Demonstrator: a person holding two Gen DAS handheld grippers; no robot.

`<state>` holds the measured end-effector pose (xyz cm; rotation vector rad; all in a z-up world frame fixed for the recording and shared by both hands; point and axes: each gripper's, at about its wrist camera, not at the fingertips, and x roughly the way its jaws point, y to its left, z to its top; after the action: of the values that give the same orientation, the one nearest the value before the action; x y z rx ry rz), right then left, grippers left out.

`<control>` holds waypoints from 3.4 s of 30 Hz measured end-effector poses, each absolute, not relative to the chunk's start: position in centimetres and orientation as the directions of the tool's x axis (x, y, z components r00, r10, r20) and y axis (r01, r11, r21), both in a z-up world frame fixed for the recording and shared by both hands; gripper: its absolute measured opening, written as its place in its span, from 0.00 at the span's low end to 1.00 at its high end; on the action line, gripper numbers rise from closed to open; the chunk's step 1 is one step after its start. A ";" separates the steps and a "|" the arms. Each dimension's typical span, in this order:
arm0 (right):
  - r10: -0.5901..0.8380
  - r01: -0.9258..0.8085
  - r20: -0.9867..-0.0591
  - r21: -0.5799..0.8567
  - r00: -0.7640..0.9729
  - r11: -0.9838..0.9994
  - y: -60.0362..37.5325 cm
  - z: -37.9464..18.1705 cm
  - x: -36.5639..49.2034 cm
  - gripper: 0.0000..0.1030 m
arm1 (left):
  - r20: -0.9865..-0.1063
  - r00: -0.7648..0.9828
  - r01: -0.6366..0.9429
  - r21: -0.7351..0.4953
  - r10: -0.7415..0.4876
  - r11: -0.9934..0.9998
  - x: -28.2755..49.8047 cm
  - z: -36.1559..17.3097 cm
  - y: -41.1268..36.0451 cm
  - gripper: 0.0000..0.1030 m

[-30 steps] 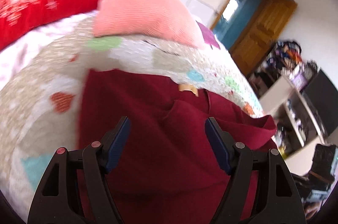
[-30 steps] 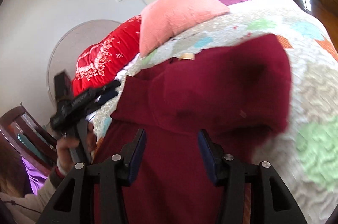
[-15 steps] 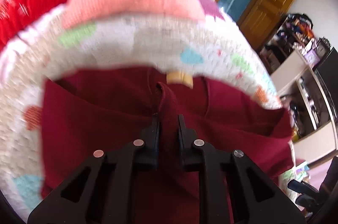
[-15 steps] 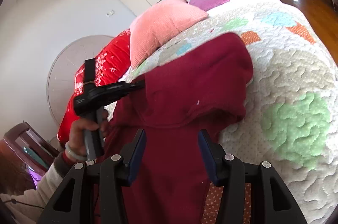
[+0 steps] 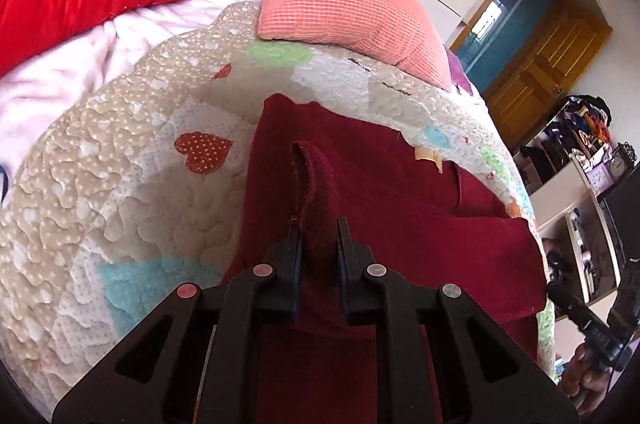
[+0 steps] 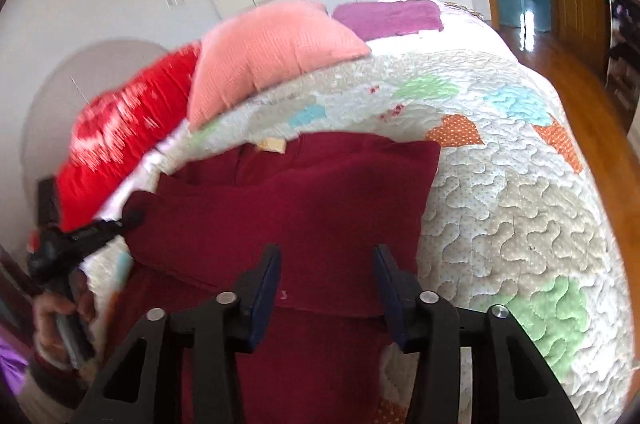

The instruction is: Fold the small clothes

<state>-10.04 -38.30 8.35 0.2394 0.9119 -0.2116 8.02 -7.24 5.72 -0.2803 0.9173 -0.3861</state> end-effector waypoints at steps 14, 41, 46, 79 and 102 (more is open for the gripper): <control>-0.128 0.295 -0.779 0.075 0.613 0.953 -40.4 8.9 -8.5 0.37 | -0.720 0.556 0.231 -0.346 -0.415 0.910 8.3 3.6 -8.3 0.13; -0.249 0.278 -0.810 -0.112 0.530 0.954 -38.1 5.5 -9.8 0.33 | -0.735 0.576 0.243 -0.264 -0.358 0.933 8.1 3.1 -9.6 0.13; -0.187 0.293 -0.805 -0.017 0.563 0.956 -37.9 7.4 -10.8 0.33 | -0.737 0.583 0.249 -0.238 -0.341 0.939 7.9 3.3 -9.9 0.20; -0.254 0.388 -0.795 -0.026 0.551 0.921 -40.6 5.8 -13.8 0.48 | -0.791 0.558 0.140 -0.207 -0.250 0.968 -5.7 4.6 -5.2 0.60; -0.024 0.259 -0.843 0.138 0.537 0.956 -35.7 8.8 -23.0 0.48 | -0.796 0.560 0.125 -0.193 -0.230 0.973 -10.9 4.6 -4.1 0.60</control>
<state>-23.02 -35.70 8.82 0.2600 0.9922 -0.1704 -10.92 -4.06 4.57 -0.1190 0.9538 -0.2101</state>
